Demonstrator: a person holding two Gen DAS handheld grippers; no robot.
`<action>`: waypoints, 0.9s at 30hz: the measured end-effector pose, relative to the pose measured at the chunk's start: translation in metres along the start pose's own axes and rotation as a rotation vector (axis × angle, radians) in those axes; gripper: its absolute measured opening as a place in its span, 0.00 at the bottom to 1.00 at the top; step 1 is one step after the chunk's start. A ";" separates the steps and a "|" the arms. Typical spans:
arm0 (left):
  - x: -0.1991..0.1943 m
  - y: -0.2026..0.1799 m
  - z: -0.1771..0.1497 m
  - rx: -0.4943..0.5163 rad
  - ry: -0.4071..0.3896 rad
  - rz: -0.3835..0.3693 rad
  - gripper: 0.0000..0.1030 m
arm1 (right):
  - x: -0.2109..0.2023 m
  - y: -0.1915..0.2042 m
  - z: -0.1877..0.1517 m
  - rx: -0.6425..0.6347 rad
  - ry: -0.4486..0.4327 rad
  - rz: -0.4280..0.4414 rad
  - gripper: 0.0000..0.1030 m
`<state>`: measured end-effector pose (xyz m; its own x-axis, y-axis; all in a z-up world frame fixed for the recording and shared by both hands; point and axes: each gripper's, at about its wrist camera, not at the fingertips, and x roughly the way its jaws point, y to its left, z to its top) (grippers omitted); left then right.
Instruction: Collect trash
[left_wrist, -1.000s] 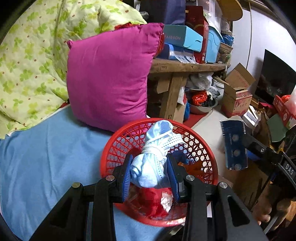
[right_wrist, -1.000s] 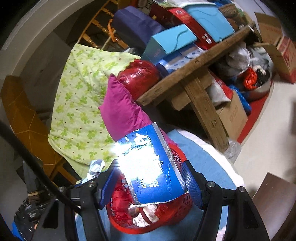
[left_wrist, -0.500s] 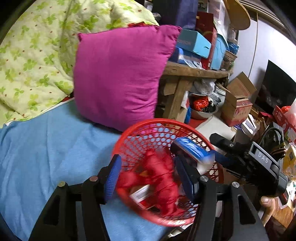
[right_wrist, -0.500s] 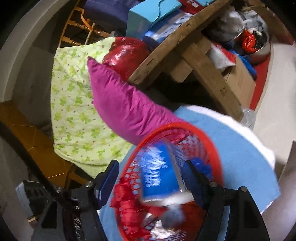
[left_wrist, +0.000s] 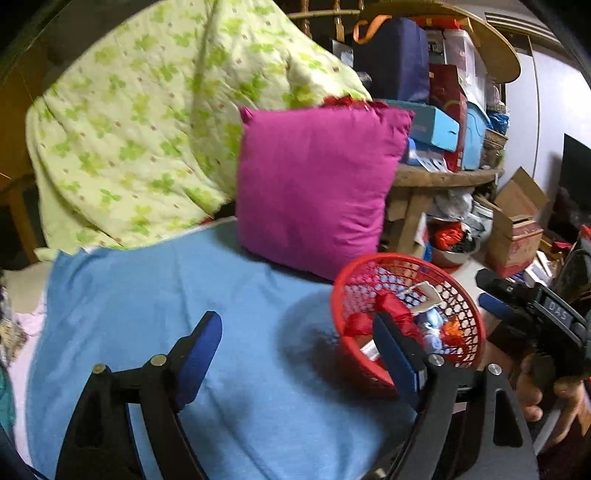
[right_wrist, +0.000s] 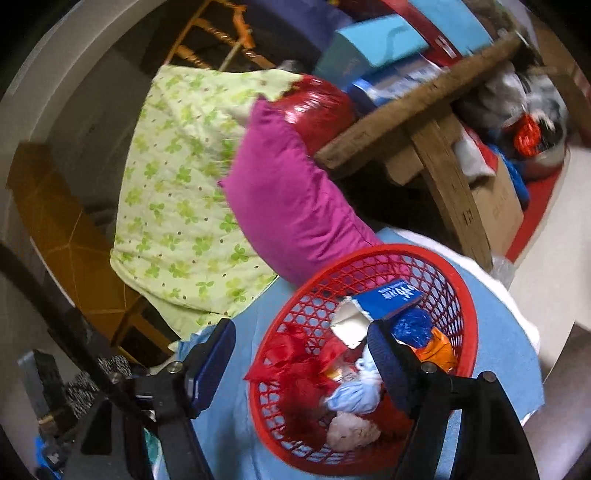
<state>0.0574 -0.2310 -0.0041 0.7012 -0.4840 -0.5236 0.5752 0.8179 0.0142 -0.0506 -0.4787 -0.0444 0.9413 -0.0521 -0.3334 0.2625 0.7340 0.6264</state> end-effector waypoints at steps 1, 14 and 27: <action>-0.006 0.001 0.000 0.001 -0.012 0.013 0.85 | -0.004 0.007 -0.001 -0.026 -0.007 -0.007 0.74; -0.069 0.013 -0.004 0.009 -0.090 0.170 0.88 | -0.057 0.104 -0.024 -0.420 -0.077 -0.189 0.75; -0.114 0.004 -0.007 0.037 -0.158 0.230 0.97 | -0.091 0.126 -0.021 -0.496 -0.070 -0.234 0.75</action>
<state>-0.0229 -0.1703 0.0499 0.8703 -0.3317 -0.3641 0.4062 0.9015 0.1495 -0.1072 -0.3672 0.0503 0.8860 -0.2847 -0.3660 0.3510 0.9276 0.1281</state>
